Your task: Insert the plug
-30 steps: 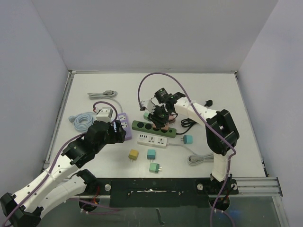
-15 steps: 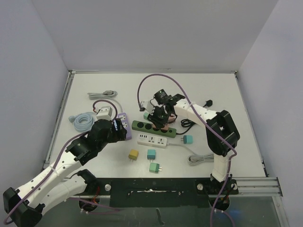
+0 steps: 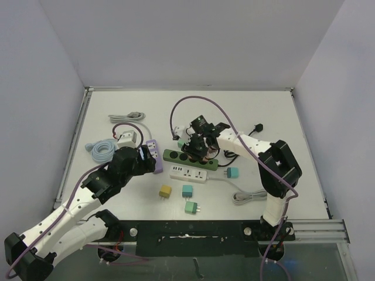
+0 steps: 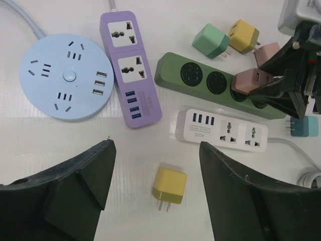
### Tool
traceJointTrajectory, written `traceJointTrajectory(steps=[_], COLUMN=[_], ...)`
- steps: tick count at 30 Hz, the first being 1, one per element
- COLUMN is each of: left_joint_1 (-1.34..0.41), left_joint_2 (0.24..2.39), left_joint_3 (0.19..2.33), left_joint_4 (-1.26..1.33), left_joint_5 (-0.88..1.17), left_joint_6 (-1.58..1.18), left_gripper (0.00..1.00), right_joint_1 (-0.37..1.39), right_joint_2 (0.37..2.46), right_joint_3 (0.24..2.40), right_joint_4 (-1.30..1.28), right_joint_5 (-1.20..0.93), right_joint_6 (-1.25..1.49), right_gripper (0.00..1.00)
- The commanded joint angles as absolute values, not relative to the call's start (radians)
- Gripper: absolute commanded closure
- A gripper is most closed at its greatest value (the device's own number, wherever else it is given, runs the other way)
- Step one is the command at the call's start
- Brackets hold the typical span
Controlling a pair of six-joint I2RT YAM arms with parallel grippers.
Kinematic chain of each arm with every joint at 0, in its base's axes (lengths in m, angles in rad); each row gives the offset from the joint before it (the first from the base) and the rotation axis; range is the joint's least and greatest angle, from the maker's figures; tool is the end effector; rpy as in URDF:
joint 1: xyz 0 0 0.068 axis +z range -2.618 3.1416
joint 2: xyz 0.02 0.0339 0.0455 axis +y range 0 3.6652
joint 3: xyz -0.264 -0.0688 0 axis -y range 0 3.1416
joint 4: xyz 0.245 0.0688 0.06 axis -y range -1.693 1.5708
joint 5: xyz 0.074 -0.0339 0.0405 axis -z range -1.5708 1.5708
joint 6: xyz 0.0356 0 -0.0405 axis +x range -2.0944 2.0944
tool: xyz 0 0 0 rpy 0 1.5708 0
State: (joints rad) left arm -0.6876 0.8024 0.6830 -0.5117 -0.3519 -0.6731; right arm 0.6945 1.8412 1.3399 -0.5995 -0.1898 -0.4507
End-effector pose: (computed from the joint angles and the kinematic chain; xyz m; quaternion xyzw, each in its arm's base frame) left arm 0.1420 -0.1007 0.2703 -0.0729 0.8784 -0.1591 0.4447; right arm 0.2904 0.2506 0.2056 -0.5431 0.8018 0.1197 0.2189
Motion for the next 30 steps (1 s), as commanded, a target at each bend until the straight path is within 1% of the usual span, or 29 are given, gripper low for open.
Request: traceJointTrajectory(steps=[1,2,4,6,8,10,12,14,16,19,22,25,30], left_joint_1=[-0.679,-0.679,-0.677,-0.676,-0.674,-0.673,-0.673,-0.673,-0.671,-0.671,-0.670,-0.669,-0.670], left_joint_2=[0.787,0.784,0.783,0.782,0.777,0.769,0.760,0.755,0.757,0.774,0.801,0.828,0.859], left_joint_3=[0.720,0.726,0.739,0.748,0.751,0.745,0.737,0.728,0.717,0.710,0.704,0.699,0.693], left_joint_4=[-0.490,-0.496,-0.513,-0.525,-0.528,-0.523,-0.510,-0.490,-0.465,-0.426,-0.388,-0.359,-0.323], left_joint_5=[-0.360,-0.357,-0.353,-0.347,-0.335,-0.312,-0.283,-0.251,-0.220,-0.179,-0.140,-0.111,-0.088], left_joint_6=[-0.669,-0.665,-0.653,-0.646,-0.646,-0.645,-0.644,-0.643,-0.644,-0.648,-0.657,-0.666,-0.686], left_gripper=[0.33,0.32,0.31,0.31,0.30,0.30,0.30,0.30,0.30,0.30,0.30,0.30,0.30], right_joint_1=[0.660,0.654,0.646,0.639,0.637,0.634,0.635,0.634,0.634,0.633,0.629,0.628,0.624], right_joint_2=[1.771,1.727,1.649,1.576,1.496,1.402,1.341,1.292,1.238,1.146,1.093,1.109,1.195], right_joint_3=[1.327,1.334,1.351,1.336,1.285,1.214,1.159,1.114,1.041,0.891,0.778,0.733,0.723], right_joint_4=[-0.481,-0.472,-0.470,-0.452,-0.416,-0.397,-0.453,-0.562,-0.646,-0.676,-0.653,-0.606,-0.586], right_joint_5=[-0.255,-0.261,-0.262,-0.230,-0.138,0.006,0.183,0.348,0.444,0.483,0.436,0.360,0.376], right_joint_6=[-0.335,-0.294,-0.231,-0.147,-0.043,0.089,0.252,0.450,0.660,0.826,0.877,0.850,0.827], right_gripper=[0.50,0.43,0.36,0.34,0.33,0.33,0.32,0.32,0.32,0.32,0.31,0.31,0.30])
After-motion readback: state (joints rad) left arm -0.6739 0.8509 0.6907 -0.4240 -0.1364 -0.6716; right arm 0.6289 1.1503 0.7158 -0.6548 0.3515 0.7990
